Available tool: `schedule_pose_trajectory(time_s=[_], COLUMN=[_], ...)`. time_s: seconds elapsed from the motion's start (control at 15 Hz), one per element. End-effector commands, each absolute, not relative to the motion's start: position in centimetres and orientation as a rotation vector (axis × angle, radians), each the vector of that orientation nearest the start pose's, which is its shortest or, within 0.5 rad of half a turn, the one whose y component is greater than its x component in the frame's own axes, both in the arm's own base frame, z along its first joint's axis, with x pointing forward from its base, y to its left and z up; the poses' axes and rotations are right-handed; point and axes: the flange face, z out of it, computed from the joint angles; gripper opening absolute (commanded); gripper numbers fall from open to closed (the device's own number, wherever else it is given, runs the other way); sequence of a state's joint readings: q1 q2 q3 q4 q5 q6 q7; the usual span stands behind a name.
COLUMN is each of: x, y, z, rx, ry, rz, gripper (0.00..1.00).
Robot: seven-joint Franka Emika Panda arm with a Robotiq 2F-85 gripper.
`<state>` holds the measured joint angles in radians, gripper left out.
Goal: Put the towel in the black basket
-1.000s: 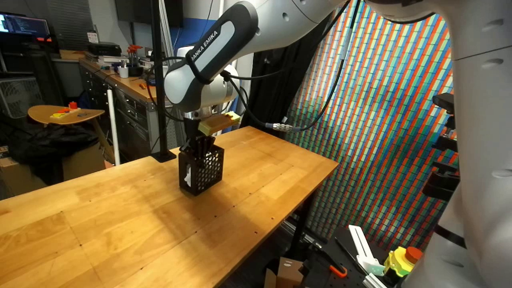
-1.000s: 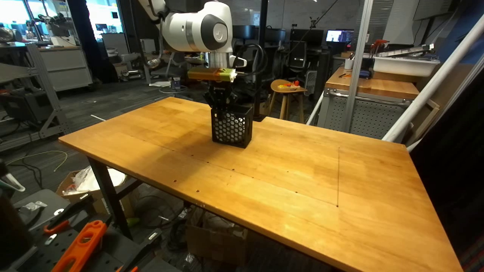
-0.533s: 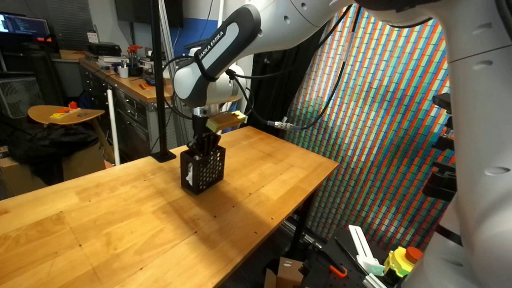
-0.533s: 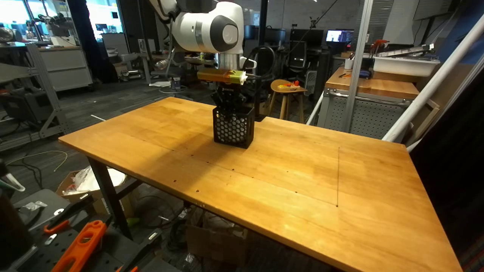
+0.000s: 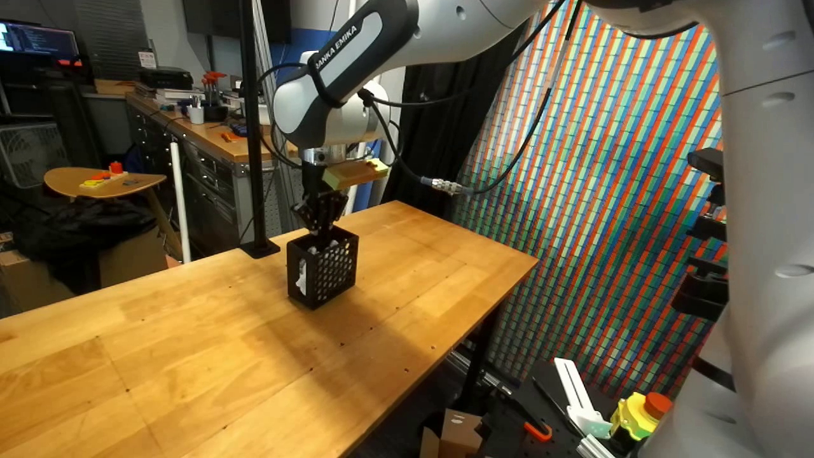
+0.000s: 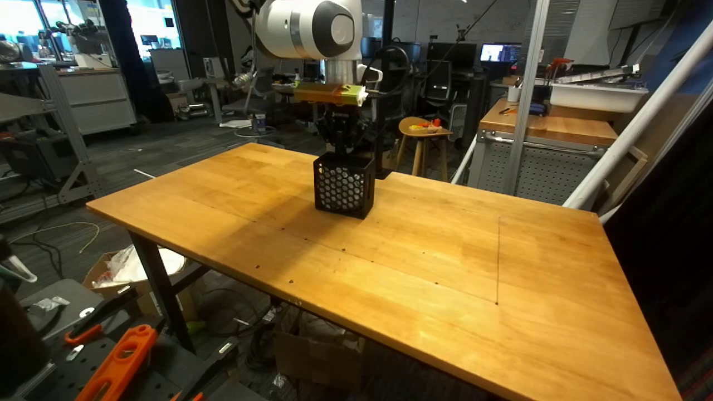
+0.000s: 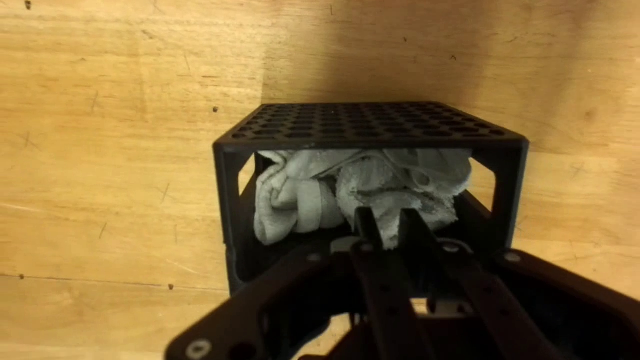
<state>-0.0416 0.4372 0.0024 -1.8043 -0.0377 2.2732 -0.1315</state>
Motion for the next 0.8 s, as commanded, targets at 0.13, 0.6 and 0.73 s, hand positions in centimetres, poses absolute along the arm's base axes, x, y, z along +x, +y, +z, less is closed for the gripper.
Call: schedule_pose_trajectory(time_s=[0.13,0.6,0.73], x=[65.14,65.12,65.12], y=[-2.11,-2.18,-2.18], z=[31.48,31.45,31.45], rx=[-3.167,-3.168,-3.168], ry=[-0.176,-0.171,-0.17], rz=[-0.051,-0.049,-0.049], gripper=[0.35,0.35,0.35])
